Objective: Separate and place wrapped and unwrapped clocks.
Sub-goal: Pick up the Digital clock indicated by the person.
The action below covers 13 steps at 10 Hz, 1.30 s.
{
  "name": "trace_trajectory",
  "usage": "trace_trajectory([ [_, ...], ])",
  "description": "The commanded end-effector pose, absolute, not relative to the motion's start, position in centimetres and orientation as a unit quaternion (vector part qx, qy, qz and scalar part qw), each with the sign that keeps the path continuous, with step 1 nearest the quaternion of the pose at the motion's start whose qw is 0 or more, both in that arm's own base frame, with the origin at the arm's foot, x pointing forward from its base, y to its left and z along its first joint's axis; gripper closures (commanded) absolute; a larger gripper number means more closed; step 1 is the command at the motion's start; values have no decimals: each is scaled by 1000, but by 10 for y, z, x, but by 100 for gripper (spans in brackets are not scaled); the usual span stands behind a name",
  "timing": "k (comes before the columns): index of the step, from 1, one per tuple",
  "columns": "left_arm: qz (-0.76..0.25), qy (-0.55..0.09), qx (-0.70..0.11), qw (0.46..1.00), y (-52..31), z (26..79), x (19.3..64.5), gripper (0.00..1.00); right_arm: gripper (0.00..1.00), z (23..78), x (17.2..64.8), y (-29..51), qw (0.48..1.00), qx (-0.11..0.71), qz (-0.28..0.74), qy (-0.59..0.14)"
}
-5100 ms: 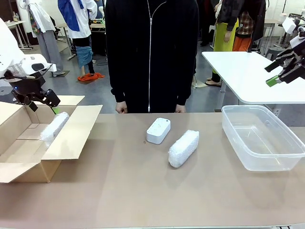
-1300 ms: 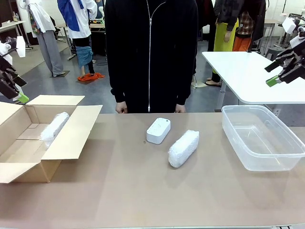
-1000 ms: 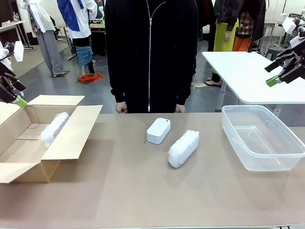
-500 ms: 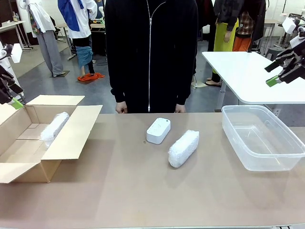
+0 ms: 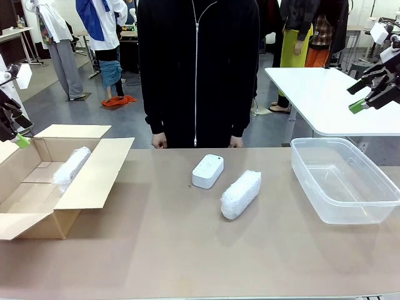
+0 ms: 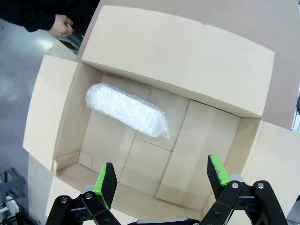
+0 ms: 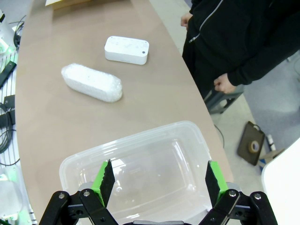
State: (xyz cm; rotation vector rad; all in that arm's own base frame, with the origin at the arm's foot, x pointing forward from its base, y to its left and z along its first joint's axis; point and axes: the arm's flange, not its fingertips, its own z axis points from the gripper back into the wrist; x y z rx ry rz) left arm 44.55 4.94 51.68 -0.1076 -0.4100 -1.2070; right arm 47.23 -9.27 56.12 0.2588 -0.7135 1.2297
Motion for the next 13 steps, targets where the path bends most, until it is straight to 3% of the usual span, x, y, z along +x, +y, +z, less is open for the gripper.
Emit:
trace_trajectory([
  [1, -589, -205, -56, 779, 51, 518, 449, 0, 0, 560, 472, -92, 747, 125, 563, -331],
  [10, -604, -307, -58, 733, 65, 525, 429, 0, 0, 560, 472, -92, 747, 125, 563, -331],
  [12, -596, -319, -63, 734, 65, 523, 429, 0, 0, 560, 472, -92, 747, 125, 563, -331],
  [13, -597, -288, -56, 747, 62, 530, 432, 0, 0, 560, 472, -92, 747, 125, 563, -331],
])
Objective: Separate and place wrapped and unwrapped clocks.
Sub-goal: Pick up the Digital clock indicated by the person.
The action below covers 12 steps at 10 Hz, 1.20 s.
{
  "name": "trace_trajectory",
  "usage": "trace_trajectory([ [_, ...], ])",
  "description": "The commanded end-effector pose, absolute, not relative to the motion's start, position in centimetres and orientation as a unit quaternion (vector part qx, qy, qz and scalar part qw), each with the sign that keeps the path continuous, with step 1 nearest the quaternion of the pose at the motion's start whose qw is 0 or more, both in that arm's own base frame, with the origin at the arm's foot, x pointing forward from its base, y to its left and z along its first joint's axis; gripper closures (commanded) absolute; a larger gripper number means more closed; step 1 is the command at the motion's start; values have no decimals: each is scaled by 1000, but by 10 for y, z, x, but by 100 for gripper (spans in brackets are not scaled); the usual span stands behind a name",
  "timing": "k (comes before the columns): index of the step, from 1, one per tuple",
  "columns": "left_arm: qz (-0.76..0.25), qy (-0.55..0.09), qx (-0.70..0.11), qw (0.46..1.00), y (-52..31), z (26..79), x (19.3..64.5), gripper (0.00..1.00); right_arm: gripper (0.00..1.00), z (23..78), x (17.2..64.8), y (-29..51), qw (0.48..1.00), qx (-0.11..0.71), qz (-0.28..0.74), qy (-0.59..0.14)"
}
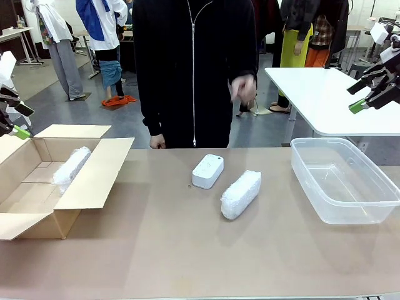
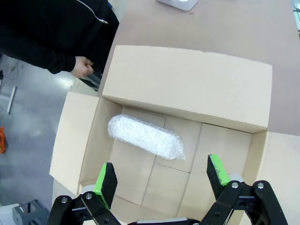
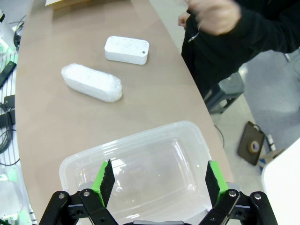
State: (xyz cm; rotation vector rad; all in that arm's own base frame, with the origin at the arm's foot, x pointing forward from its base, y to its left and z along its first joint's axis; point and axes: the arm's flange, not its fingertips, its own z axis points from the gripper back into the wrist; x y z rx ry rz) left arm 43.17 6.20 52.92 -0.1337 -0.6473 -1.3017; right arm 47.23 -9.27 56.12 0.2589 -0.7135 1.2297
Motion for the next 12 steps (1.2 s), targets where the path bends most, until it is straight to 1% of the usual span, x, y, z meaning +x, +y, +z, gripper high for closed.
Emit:
trace_trajectory([
  [1, -597, -288, -56, 747, 62, 530, 432, 0, 0, 560, 472, -92, 747, 125, 563, -331],
  [12, -597, -288, -56, 747, 62, 530, 432, 0, 0, 560, 472, -92, 747, 125, 563, -331],
])
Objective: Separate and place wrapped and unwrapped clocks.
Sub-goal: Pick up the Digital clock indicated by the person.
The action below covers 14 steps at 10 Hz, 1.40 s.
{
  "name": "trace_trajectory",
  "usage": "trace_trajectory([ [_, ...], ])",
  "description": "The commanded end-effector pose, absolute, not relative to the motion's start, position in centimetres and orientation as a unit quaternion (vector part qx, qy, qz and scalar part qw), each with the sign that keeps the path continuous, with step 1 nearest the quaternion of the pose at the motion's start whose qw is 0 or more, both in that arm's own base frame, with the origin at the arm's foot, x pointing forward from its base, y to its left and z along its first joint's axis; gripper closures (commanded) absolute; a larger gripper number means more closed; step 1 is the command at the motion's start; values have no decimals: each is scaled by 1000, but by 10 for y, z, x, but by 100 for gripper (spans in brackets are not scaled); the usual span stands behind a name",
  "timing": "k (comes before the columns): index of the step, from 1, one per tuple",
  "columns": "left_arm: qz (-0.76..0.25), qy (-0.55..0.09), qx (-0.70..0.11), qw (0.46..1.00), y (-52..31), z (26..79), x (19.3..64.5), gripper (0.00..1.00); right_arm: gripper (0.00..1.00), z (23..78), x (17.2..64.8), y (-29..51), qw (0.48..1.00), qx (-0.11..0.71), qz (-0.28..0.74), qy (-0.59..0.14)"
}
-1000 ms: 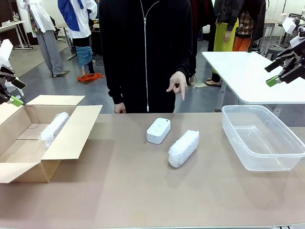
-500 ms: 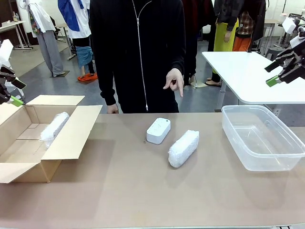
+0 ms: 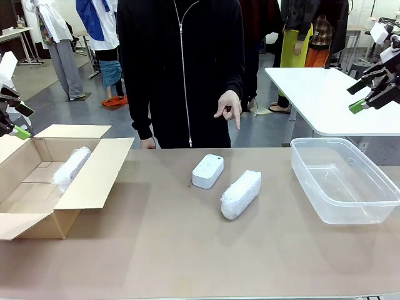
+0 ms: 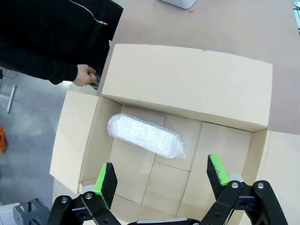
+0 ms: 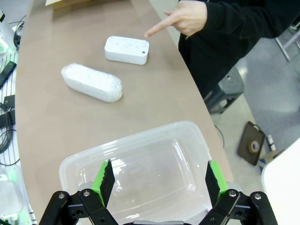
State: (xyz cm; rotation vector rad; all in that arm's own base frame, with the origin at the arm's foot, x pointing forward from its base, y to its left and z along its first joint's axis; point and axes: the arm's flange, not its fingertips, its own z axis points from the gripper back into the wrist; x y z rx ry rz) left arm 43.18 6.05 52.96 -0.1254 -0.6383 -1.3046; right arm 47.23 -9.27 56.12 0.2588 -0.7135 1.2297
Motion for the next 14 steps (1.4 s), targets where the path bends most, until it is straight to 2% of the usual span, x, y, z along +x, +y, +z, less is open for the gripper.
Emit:
trace_trajectory([
  [1, -597, -288, -56, 747, 62, 530, 432, 0, 0, 560, 472, -92, 747, 125, 563, -331],
  [8, -596, -292, -57, 746, 61, 530, 432, 0, 0, 560, 472, -92, 747, 125, 563, -331],
  [12, -596, -238, -34, 766, -7, 538, 422, 0, 0, 560, 472, -92, 747, 125, 563, -331],
  [14, -572, -208, -23, 793, -29, 542, 420, 0, 0, 560, 472, -92, 747, 125, 563, -331],
])
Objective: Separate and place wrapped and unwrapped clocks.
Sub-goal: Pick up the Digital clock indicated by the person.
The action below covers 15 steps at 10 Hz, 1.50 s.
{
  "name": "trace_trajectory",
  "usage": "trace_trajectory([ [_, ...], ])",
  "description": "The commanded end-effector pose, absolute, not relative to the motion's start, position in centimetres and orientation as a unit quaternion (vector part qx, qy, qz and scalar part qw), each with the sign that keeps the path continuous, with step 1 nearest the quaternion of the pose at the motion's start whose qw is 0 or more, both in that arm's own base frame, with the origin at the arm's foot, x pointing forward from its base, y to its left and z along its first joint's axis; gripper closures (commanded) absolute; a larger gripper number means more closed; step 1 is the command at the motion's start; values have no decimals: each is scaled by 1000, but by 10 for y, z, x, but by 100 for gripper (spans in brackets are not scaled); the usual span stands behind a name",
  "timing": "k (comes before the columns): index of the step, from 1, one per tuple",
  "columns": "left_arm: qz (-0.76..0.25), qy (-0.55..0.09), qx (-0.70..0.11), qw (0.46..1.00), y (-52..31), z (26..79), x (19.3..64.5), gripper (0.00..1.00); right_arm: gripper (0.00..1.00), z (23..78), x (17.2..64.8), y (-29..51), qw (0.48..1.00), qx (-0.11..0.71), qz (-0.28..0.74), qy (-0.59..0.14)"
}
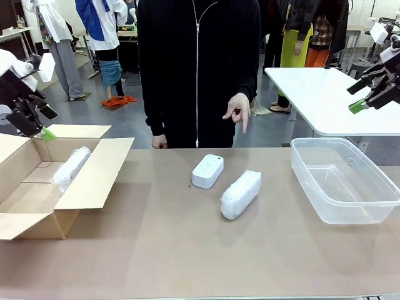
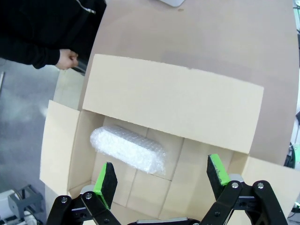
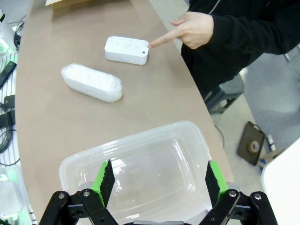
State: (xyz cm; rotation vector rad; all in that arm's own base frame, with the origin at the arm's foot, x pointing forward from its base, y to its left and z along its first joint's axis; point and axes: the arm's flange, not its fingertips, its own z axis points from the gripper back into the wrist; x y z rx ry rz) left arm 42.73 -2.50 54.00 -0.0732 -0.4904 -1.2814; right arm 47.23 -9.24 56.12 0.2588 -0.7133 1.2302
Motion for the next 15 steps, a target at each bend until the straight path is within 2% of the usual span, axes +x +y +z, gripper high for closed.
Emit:
trace_trajectory([
  [1, -563, -202, -18, 802, -42, 545, 419, 0, 0, 560, 472, -92, 747, 125, 563, -331],
  [3, -557, -181, -17, 811, -76, 550, 420, 0, 0, 560, 472, -92, 747, 125, 563, -331],
  [6, -486, -161, 0, 859, -140, 550, 430, 0, 0, 560, 472, -92, 747, 125, 563, -331],
  [15, -493, -88, 38, 865, -293, 520, 426, 0, 0, 560, 472, -92, 747, 125, 563, -331],
])
